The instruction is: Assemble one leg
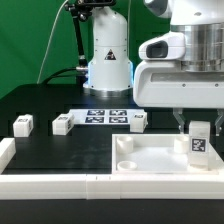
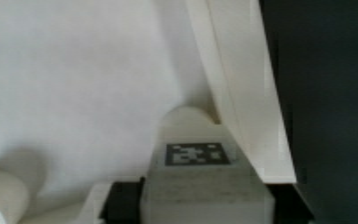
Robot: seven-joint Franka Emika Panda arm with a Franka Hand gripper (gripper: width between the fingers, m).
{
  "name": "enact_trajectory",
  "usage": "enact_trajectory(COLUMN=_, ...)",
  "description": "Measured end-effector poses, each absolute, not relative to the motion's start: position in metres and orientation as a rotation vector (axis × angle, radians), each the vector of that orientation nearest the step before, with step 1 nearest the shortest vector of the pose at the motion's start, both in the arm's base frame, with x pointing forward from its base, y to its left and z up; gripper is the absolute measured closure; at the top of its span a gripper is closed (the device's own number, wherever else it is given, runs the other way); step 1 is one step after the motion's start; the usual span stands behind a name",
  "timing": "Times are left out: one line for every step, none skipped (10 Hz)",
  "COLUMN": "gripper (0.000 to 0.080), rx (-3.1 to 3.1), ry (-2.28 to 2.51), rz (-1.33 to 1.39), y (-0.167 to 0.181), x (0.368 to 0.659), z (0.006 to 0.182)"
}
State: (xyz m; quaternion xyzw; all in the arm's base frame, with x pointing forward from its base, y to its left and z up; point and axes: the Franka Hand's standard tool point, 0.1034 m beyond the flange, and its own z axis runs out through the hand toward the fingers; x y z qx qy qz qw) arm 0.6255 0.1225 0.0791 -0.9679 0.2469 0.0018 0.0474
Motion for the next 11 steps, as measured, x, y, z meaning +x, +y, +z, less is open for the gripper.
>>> enact_trajectory(gripper=0.0509, rx=-2.907, ry=0.878, rz=-0.003, y=0.123, x=0.626, z=0.079)
enact_trajectory(gripper=0.0509, rx=-2.791, ry=1.143, rz=0.003, y=0.123, x=0.626, z=0.079)
enact_trajectory(gripper=0.0509, rx=-2.76, ry=1.217, rz=0.021, y=0.123, x=0.626, z=0.08)
enact_trajectory(gripper=0.0509, rx=-2.738, ry=1.272, rz=0.033, y=0.123, x=0.627, z=0.081)
enact_trajectory(gripper=0.0509, rx=-2.73, ry=1.287, rz=0.034, y=0.124, x=0.627, z=0.08)
enact_trajectory(gripper=0.0426, rx=-2.766, ry=1.211, rz=0.032, y=0.125, x=0.627, z=0.081)
enact_trajectory(gripper=0.0289, rx=-2.809, ry=1.113, rz=0.039, y=0.128, x=0.626, z=0.082)
enact_trajectory(gripper=0.018, rx=-2.855, ry=1.02, rz=0.068, y=0.132, x=0.626, z=0.085)
enact_trajectory(gripper=0.018, rx=-2.898, ry=0.892, rz=0.07, y=0.134, x=0.628, z=0.088)
enact_trajectory(gripper=0.0159, rx=-2.973, ry=0.671, rz=0.047, y=0.135, x=0.631, z=0.088)
enact_trajectory(gripper=0.0151, rx=-3.027, ry=0.42, rz=0.024, y=0.135, x=0.631, z=0.087)
